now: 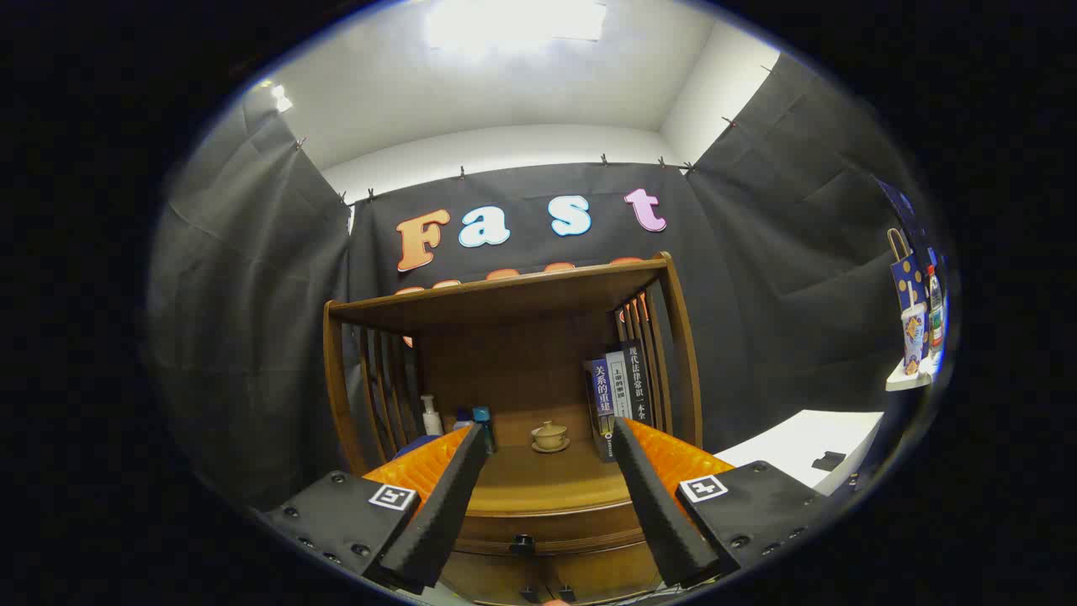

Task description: Pull open the drawer, take out the items inside it, and place them on the countertop above the cabinet.

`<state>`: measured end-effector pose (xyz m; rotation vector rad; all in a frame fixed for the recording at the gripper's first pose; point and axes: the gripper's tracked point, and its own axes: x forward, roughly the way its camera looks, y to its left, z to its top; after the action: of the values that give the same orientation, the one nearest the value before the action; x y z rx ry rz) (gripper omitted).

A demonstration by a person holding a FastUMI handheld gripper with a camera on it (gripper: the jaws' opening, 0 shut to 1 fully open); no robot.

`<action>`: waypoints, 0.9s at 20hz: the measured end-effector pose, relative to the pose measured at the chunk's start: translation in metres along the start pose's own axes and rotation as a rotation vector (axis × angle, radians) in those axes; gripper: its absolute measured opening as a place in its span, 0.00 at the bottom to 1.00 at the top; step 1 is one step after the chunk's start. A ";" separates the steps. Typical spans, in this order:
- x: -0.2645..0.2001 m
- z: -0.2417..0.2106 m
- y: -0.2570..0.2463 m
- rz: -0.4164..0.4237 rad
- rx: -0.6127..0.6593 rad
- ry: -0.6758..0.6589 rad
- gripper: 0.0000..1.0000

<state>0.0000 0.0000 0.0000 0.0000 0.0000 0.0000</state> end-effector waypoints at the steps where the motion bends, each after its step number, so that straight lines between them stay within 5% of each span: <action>1: 0.000 0.000 0.001 0.001 0.000 0.001 0.98; 18: 0.000 -0.003 0.003 0.007 -0.006 0.003 0.98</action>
<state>0.0004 0.0030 -0.0027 -0.0057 0.0034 0.0066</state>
